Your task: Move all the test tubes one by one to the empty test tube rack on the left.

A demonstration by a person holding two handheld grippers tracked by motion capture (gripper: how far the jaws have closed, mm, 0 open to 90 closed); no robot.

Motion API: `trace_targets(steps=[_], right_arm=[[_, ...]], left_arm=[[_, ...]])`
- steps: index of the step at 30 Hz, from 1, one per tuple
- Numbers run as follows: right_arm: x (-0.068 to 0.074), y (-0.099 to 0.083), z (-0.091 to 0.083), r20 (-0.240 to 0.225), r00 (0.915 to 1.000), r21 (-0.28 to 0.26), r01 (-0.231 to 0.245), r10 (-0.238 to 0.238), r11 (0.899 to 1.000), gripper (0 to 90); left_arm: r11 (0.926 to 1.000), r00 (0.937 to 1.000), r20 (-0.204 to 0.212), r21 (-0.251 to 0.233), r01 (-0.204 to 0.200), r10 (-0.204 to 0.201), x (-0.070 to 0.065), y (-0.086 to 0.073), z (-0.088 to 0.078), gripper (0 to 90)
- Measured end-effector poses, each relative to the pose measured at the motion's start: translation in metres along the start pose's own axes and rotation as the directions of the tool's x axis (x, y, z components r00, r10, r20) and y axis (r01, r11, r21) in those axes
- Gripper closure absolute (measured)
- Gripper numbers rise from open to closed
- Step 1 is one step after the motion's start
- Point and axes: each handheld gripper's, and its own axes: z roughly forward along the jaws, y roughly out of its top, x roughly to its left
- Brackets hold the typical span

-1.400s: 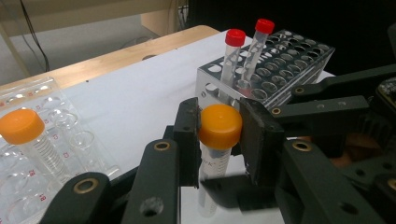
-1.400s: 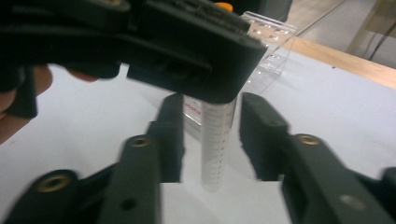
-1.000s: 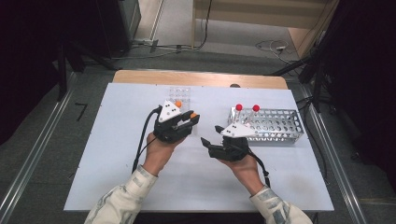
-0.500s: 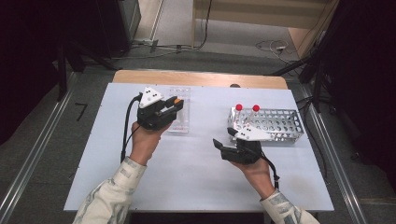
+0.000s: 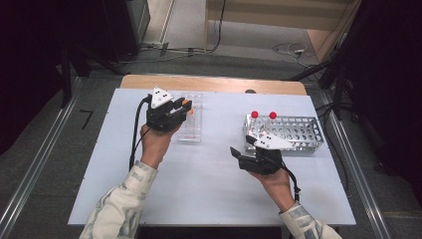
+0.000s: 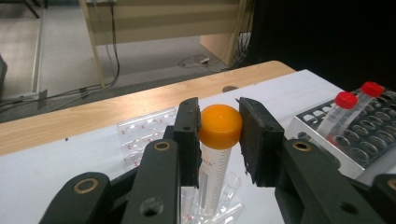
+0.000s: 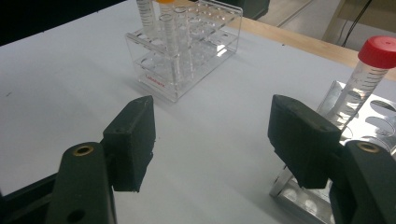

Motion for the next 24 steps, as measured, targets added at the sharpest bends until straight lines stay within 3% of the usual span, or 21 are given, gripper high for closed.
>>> trace_targets(steps=[24], right_arm=[[-0.002, -0.002, 0.002, 0.006, 1.0, 0.008, -0.002, 0.002, 1.0, 30.5]], left_arm=[[0.9964, 0.9982, -0.035, 0.071, -0.047, 0.049, -0.006, -0.033, 0.024, 67.0]])
